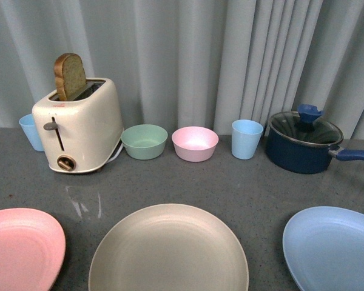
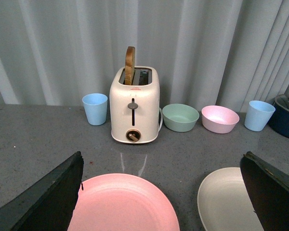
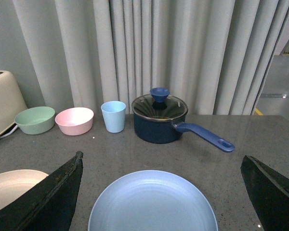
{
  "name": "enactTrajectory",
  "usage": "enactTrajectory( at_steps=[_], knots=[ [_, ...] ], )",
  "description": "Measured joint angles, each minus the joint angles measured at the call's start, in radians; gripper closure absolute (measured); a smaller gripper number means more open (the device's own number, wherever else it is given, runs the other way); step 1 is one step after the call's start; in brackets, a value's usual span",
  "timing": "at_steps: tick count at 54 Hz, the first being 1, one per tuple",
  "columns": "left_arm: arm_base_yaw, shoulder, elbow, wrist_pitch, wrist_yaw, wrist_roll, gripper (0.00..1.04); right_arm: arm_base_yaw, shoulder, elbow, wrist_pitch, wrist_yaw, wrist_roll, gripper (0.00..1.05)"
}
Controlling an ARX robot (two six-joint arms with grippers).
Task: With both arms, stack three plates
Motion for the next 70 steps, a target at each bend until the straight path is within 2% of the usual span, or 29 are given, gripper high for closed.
enactTrajectory(
  at_steps=[40, 42, 44, 50, 55, 61, 70],
  knots=[
    [0.0, 0.0, 0.0, 0.0, 0.0, 0.0, 0.07, 0.0, 0.0, 0.0, 0.0, 0.0, 0.0, 0.07],
    [0.023, 0.045, 0.03, -0.084, 0.069, -0.062, 0.07, 0.0, 0.0, 0.0, 0.0, 0.0, 0.0, 0.07],
    [0.062, 0.192, 0.095, -0.166, 0.155, -0.204, 0.07, 0.0, 0.0, 0.0, 0.0, 0.0, 0.0, 0.07],
    [0.1, 0.481, 0.201, -0.008, 0.182, -0.306, 0.07, 0.0, 0.0, 0.0, 0.0, 0.0, 0.0, 0.07],
    [0.132, 0.692, 0.302, 0.094, 0.176, -0.257, 0.07, -0.001, 0.0, 0.0, 0.0, 0.0, 0.0, 0.07],
    [0.207, 0.925, 0.388, 0.14, 0.155, -0.147, 0.07, -0.001, 0.0, 0.0, 0.0, -0.001, 0.0, 0.07],
    [0.32, 1.175, 0.455, 0.098, 0.141, 0.043, 0.07, -0.001, 0.0, 0.0, 0.0, -0.001, 0.0, 0.07]
  ],
)
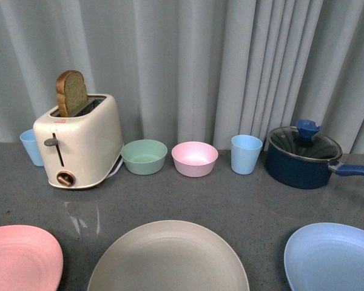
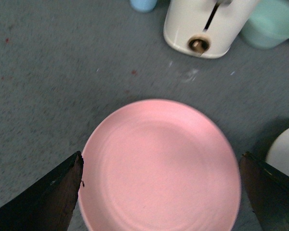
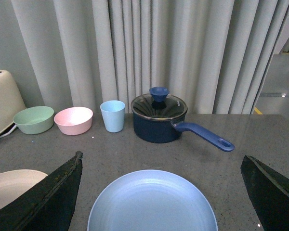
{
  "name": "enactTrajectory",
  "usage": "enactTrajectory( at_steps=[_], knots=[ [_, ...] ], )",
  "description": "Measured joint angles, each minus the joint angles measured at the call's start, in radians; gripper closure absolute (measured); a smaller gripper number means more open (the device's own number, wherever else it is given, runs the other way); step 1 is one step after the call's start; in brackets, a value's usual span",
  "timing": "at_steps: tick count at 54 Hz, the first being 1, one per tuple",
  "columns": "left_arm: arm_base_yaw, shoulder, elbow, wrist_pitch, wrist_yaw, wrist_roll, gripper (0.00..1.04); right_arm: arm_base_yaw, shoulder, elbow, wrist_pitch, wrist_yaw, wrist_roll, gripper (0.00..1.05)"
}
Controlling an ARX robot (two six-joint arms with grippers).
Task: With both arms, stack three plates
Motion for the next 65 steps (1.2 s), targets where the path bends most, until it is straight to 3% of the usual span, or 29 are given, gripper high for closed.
enactTrajectory(
  at_steps=[11, 29, 50, 65],
  knots=[
    [0.103, 0.183, 0.048, -0.03, 0.062, 0.161, 0.07, 0.0, 0.0, 0.0, 0.0, 0.0, 0.0, 0.07],
    [0.142, 0.469, 0.194, -0.091, 0.114, 0.336, 0.07, 0.0, 0.0, 0.0, 0.0, 0.0, 0.0, 0.07],
    [0.162, 0.727, 0.396, -0.108, 0.032, 0.341, 0.07, 0.0, 0.0, 0.0, 0.0, 0.0, 0.0, 0.07],
    [0.196, 0.816, 0.431, -0.096, -0.002, 0.335, 0.07, 0.0, 0.0, 0.0, 0.0, 0.0, 0.0, 0.07]
  ],
)
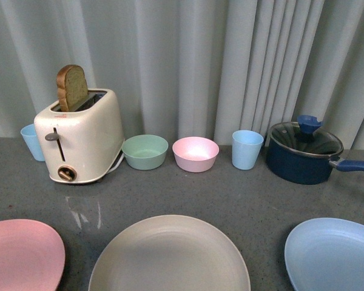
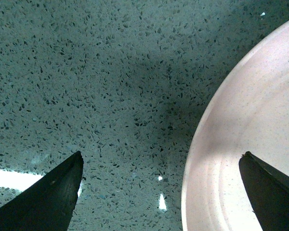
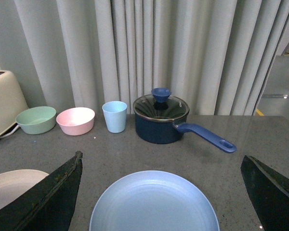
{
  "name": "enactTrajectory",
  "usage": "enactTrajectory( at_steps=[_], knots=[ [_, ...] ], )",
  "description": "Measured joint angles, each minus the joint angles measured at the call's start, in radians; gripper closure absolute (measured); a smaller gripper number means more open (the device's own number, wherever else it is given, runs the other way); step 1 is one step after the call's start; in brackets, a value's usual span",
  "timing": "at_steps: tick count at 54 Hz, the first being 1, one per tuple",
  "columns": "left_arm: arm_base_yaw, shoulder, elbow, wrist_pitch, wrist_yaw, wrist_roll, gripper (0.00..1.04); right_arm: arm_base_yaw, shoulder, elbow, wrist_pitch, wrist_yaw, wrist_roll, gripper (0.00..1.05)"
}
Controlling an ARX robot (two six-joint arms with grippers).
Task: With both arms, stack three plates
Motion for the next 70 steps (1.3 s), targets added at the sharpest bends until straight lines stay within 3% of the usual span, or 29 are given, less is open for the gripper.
enactTrajectory(
  at_steps=[20, 51, 70],
  knots=[
    [-0.011, 0.017, -0.007, 0.001, 0.018, 0.004, 0.07, 0.0, 0.0, 0.0, 0.0, 0.0, 0.0, 0.07],
    [-0.031, 0.06, -0.005, 0.011, -0.035, 0.016, 0.07, 0.0, 0.0, 0.0, 0.0, 0.0, 0.0, 0.07],
    [-0.034, 0.068, 0.014, -0.035, -0.014, 0.018, 0.57, 0.0, 0.0, 0.0, 0.0, 0.0, 0.0, 0.07]
  ],
)
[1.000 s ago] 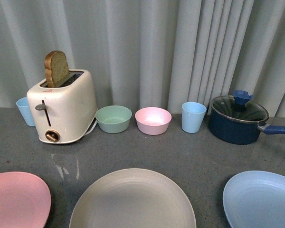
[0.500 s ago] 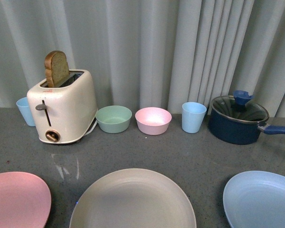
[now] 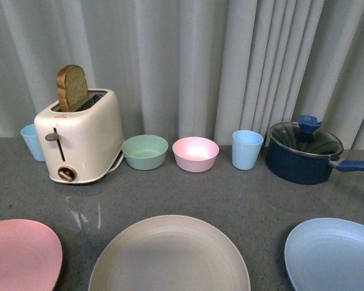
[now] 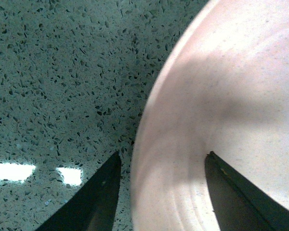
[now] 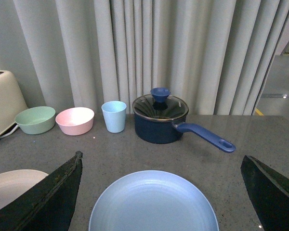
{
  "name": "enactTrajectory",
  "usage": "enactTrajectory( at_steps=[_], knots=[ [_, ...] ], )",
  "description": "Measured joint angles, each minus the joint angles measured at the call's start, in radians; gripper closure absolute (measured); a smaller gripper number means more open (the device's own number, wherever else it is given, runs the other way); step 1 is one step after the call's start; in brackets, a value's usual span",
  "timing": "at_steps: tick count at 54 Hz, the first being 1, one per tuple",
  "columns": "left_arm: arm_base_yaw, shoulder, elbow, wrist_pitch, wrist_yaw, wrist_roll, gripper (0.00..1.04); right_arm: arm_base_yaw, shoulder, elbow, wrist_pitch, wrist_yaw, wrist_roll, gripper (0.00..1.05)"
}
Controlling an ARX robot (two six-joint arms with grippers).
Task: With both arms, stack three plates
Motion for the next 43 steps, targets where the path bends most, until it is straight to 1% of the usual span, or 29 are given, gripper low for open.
enactTrajectory(
  at_steps=[2, 4, 7, 12, 18, 32, 37, 43],
  knots=[
    [0.0, 0.0, 0.002, -0.003, 0.0, -0.004, 0.62, 0.0, 0.0, 0.0, 0.0, 0.0, 0.0, 0.07],
    [0.001, 0.0, 0.007, -0.01, 0.006, -0.006, 0.7, 0.0, 0.0, 0.0, 0.0, 0.0, 0.0, 0.07],
    [0.005, 0.0, 0.014, -0.024, 0.011, -0.012, 0.76, 0.0, 0.0, 0.0, 0.0, 0.0, 0.0, 0.07],
    [0.015, -0.001, 0.027, -0.046, 0.045, -0.035, 0.9, 0.0, 0.0, 0.0, 0.0, 0.0, 0.0, 0.07],
    [0.025, -0.011, 0.037, -0.088, 0.107, -0.067, 1.0, 0.0, 0.0, 0.0, 0.0, 0.0, 0.0, 0.07],
    [0.04, -0.071, 0.073, -0.177, 0.228, -0.134, 1.01, 0.0, 0.0, 0.0, 0.0, 0.0, 0.0, 0.07],
    [0.047, -0.093, 0.086, -0.2, 0.246, -0.148, 1.01, 0.0, 0.0, 0.0, 0.0, 0.0, 0.0, 0.07],
    [0.061, -0.122, 0.111, -0.227, 0.29, -0.174, 1.01, 0.0, 0.0, 0.0, 0.0, 0.0, 0.0, 0.07]
  ],
)
